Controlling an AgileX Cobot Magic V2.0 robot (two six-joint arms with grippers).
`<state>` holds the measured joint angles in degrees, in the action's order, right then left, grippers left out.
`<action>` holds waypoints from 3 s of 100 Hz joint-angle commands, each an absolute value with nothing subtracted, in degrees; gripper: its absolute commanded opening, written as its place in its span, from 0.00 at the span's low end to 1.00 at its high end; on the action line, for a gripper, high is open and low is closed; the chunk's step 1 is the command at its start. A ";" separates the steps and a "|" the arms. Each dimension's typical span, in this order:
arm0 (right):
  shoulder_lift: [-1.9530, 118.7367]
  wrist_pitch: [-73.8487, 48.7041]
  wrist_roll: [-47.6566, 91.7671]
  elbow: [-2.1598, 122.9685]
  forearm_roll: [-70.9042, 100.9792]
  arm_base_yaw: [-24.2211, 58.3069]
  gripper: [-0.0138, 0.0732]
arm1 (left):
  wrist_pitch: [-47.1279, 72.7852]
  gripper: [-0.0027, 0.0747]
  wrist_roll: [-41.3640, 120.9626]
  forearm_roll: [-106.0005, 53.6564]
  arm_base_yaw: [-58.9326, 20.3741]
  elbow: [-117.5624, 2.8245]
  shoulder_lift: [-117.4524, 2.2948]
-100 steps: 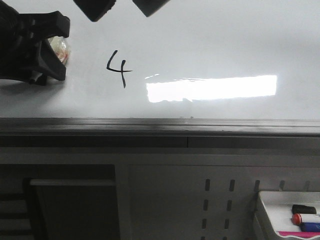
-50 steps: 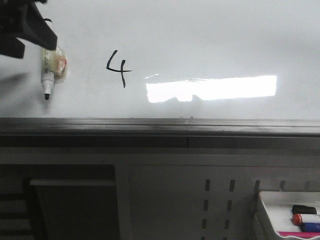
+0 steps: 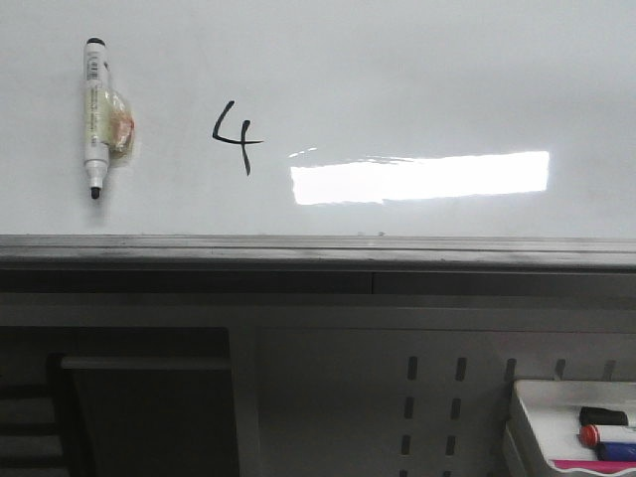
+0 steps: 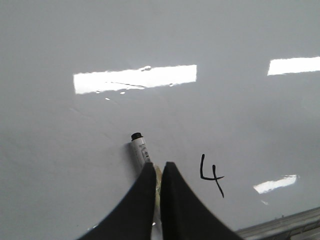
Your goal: Write number 4 on whiteboard
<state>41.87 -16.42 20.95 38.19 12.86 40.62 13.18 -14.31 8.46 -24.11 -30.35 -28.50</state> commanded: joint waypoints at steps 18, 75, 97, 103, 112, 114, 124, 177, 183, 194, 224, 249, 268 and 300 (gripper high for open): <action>22.46 -1.67 20.81 21.34 13.07 40.21 0.08 | 9.43 0.01 -14.24 10.09 -23.82 -19.55 -12.64; 12.75 -2.29 20.81 12.85 13.07 40.21 0.08 | 9.54 0.01 -14.24 9.57 -23.82 -15.85 -6.99; 12.75 -2.29 20.81 12.85 13.07 40.21 0.08 | 9.54 0.01 -14.24 9.57 -23.82 -15.57 -6.99; 12.75 -2.29 20.81 12.85 13.07 40.21 0.08 | 9.54 0.01 -14.24 9.57 -23.82 -15.02 -6.99; 12.75 -2.29 20.81 12.85 13.07 40.21 0.08 | 10.16 0.01 -14.24 9.57 -22.98 -14.87 -6.58; 12.75 -2.29 20.81 12.85 13.07 40.21 0.08 | 10.56 0.01 -14.24 9.57 -22.40 -14.87 -6.47; 12.75 -2.29 20.81 12.85 13.07 40.21 0.08 | 12.11 0.01 -7.72 8.94 -18.61 -14.74 -5.42; 12.75 -2.29 20.81 12.85 13.07 40.21 0.08 | 12.59 0.01 -0.31 0.00 -3.09 -0.20 1.75; 12.75 -2.29 20.81 12.85 13.07 40.21 0.08 | 12.72 0.01 -0.31 0.00 -2.98 1.04 1.75; 12.75 -2.29 20.81 12.85 13.07 40.21 0.08 | 14.43 0.01 -0.42 0.00 -2.98 2.20 1.75; 12.75 -2.29 20.81 12.85 13.07 40.21 0.08 | 16.43 0.01 -0.42 0.00 -2.98 2.20 1.75; 12.75 -2.29 20.81 12.85 13.07 40.21 0.08 | 16.33 0.01 -0.42 0.00 -2.98 2.20 1.75; 12.75 -2.29 20.81 12.85 13.07 40.21 0.08 | 16.33 0.01 -0.42 0.00 -2.98 2.20 1.75; 12.75 -1.69 20.81 12.67 11.84 40.21 0.08 | 16.33 0.01 -0.42 0.00 -2.98 2.20 1.75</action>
<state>12.49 -6.75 20.80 11.29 12.95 40.62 19.27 -0.33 0.40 -3.09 0.32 0.28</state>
